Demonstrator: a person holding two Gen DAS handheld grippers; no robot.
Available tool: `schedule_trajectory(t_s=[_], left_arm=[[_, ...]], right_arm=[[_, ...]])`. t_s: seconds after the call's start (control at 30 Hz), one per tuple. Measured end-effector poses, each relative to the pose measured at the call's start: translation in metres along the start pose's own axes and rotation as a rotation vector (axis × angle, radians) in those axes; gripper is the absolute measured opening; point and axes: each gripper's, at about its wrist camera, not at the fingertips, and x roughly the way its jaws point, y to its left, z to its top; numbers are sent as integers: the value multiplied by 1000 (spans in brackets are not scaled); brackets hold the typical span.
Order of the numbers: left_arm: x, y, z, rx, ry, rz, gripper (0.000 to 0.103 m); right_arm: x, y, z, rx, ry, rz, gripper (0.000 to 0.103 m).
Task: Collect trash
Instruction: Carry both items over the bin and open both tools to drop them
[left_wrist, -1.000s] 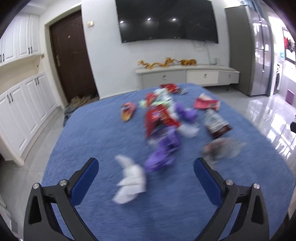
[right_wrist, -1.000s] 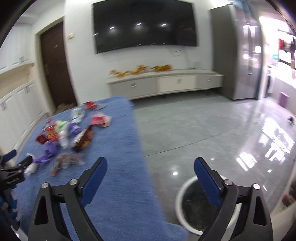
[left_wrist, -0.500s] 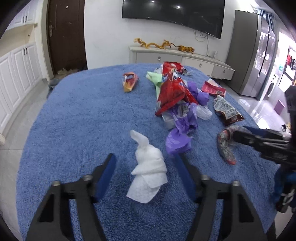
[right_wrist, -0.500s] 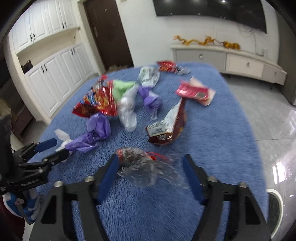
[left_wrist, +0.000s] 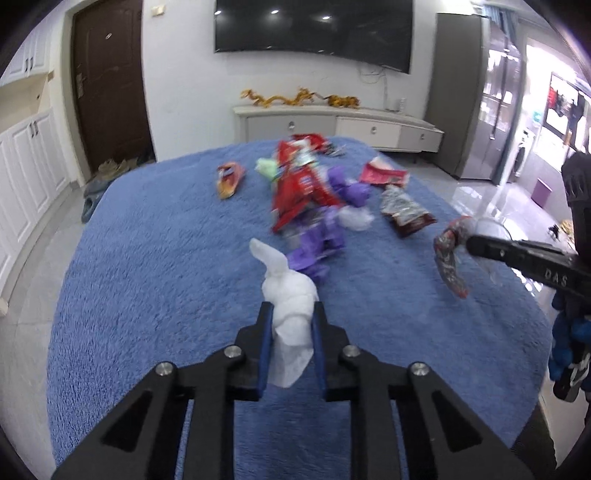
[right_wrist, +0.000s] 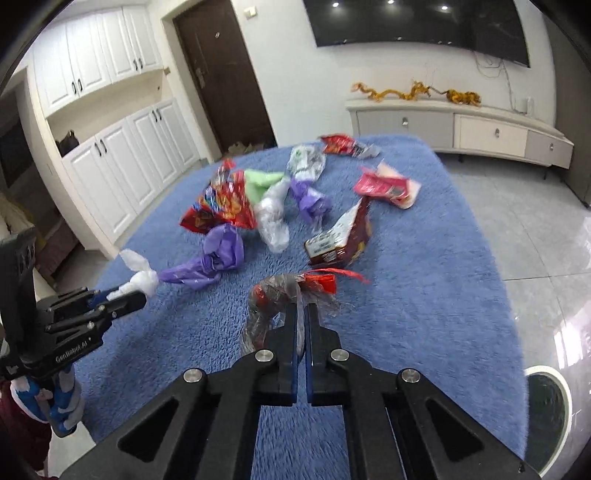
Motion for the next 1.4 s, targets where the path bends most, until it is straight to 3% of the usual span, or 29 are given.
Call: schedule_trajectory(t_s=[0.27, 0.5, 0.67, 0.9, 0.97, 1.03, 1.1, 1.13, 1.2, 1.4], left_arm=[[-12, -80, 35, 134, -62, -146, 18], [10, -187, 66, 307, -43, -289, 18], [43, -267, 83, 411, 20, -376, 19], [100, -367, 87, 524, 152, -502, 20], [115, -387, 83, 544, 197, -542, 24], [130, -404, 80, 548, 253, -599, 35], [140, -415, 80, 545, 280, -621, 61], [143, -418, 79, 541, 282, -628, 64], [148, -425, 79, 525, 303, -651, 65], [145, -415, 83, 474, 277, -662, 65]], right_arm=[[-66, -41, -2, 76, -118, -85, 2], [-131, -122, -30, 222, -177, -273, 2], [-151, -192, -64, 338, -129, -423, 2], [-131, -274, -107, 483, -38, -479, 3], [-118, -293, -115, 526, -16, -479, 3], [-110, -306, -126, 553, 4, -478, 7], [-99, -320, -137, 583, 32, -480, 21], [-95, -327, -142, 599, 44, -483, 31], [-88, -336, -154, 629, 64, -494, 38], [-89, -346, -172, 672, 77, -513, 38]])
